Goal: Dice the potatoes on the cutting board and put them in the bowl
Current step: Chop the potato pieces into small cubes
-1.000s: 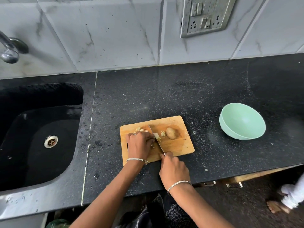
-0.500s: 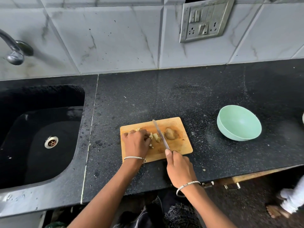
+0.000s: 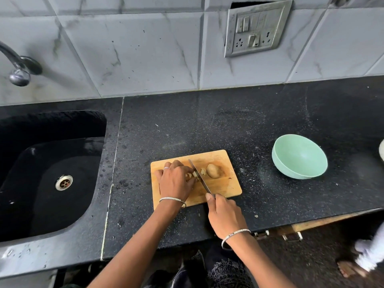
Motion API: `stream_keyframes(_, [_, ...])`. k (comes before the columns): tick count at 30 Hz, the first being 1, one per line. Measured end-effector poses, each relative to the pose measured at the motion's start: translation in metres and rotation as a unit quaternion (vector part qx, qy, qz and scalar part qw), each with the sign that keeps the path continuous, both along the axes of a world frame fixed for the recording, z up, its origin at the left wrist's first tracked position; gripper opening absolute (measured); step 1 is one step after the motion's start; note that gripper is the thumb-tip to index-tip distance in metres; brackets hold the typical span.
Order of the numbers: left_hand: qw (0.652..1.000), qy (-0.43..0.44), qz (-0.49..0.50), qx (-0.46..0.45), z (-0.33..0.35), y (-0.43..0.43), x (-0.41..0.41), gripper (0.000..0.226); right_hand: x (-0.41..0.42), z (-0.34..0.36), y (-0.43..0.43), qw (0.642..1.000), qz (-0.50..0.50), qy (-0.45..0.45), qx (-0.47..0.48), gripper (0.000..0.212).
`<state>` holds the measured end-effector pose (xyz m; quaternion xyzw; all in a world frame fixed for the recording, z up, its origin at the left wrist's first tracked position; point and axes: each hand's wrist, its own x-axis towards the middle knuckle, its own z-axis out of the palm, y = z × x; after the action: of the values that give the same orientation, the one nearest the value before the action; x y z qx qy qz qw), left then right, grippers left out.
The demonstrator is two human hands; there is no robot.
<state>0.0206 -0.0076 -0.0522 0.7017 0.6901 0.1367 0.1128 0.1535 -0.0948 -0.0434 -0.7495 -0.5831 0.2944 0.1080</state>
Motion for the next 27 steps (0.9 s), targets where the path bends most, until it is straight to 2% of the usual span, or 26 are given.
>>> stream_keyframes(10, [0.999,-0.043,0.013,-0.005,-0.003,-0.001,0.0,0.02,-0.001,0.0,0.002,0.999,0.003,-0.032,-0.007,0.043])
stream_keyframes(21, [0.998,-0.067,0.013,-0.002,-0.01,0.002,-0.002,0.016,0.009,-0.006,0.012,0.999,0.035,0.001,-0.038,0.041])
stream_keyframes(23, [0.998,-0.067,0.016,-0.001,-0.01,0.002,-0.002,0.015,0.007,-0.006,0.01,0.998,0.044,-0.031,-0.028,0.04])
stream_keyframes(27, [0.999,-0.045,0.018,0.012,-0.009,-0.005,-0.003,0.014,-0.012,-0.009,0.002,0.984,0.07,-0.164,0.019,0.038])
